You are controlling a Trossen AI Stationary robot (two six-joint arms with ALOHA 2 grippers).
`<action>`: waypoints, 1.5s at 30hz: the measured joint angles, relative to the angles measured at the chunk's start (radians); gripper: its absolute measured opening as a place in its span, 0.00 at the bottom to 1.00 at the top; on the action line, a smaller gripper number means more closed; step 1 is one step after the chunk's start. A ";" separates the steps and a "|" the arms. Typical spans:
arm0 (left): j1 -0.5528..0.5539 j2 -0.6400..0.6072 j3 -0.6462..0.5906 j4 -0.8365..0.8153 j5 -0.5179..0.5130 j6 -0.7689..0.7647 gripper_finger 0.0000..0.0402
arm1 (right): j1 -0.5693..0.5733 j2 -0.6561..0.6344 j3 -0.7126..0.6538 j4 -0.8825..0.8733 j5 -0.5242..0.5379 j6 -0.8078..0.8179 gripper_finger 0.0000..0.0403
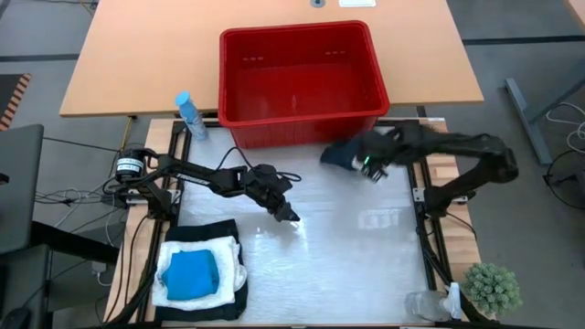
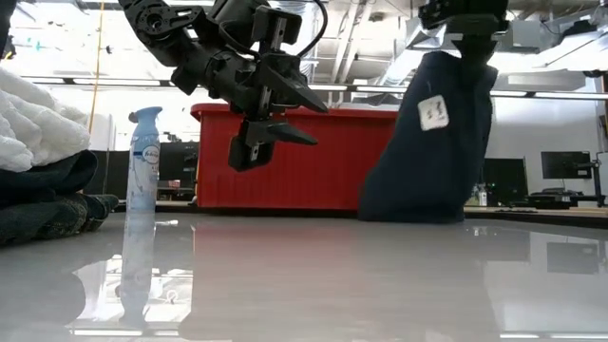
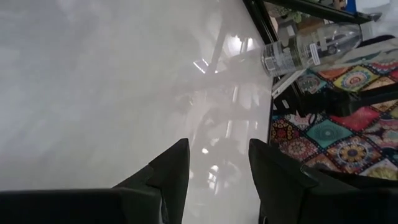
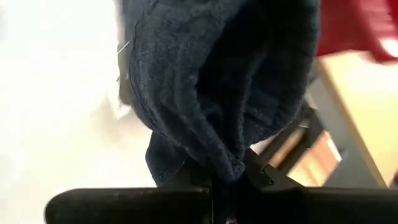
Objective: Fold Laundry from Bin
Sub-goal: Fold the gray shorts from the red bin
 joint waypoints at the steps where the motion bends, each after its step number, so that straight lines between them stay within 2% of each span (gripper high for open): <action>1: 0.000 0.000 0.000 0.000 0.008 0.000 0.39 | 0.045 0.030 0.000 0.000 -0.013 0.018 0.12; 8: 0.000 0.000 0.000 -0.002 0.019 0.005 0.39 | 0.349 0.275 -0.001 0.020 -0.080 0.175 0.12; 13: 0.000 0.000 0.000 -0.006 -0.016 0.043 0.39 | 0.536 0.451 -0.001 0.085 -0.096 0.185 0.12; 16: 0.000 0.000 0.000 -0.007 -0.080 0.053 0.39 | 0.626 0.538 -0.001 0.104 -0.096 0.174 0.12; 23: 0.007 0.000 0.000 -0.005 -0.330 0.055 0.39 | 0.775 0.657 -0.001 0.118 -0.044 0.141 0.13; 25: 0.016 0.000 0.000 -0.005 -0.382 0.054 0.39 | 0.808 0.672 -0.001 0.135 -0.028 0.144 0.17; 28: 0.027 0.001 0.000 -0.005 -0.404 0.086 0.39 | 0.849 0.672 -0.003 0.154 -0.053 0.188 0.29; 31: 0.035 0.005 0.000 -0.006 -0.361 0.152 0.39 | 0.874 0.653 -0.003 0.129 -0.124 0.250 0.41; 36: 0.025 0.005 0.000 0.014 -0.277 0.233 0.41 | 0.912 0.592 -0.003 0.069 -0.131 0.514 0.57; 40: -0.023 0.005 0.000 0.094 -0.194 0.293 0.42 | 0.936 0.515 -0.003 0.073 -0.131 0.666 0.63; 42: -0.062 0.005 0.000 0.126 -0.205 0.363 0.42 | 0.953 0.465 -0.003 0.068 -0.132 0.726 0.63; 45: -0.118 0.005 0.000 0.159 -0.275 0.455 0.42 | 0.978 0.408 -0.003 0.070 -0.156 0.799 0.63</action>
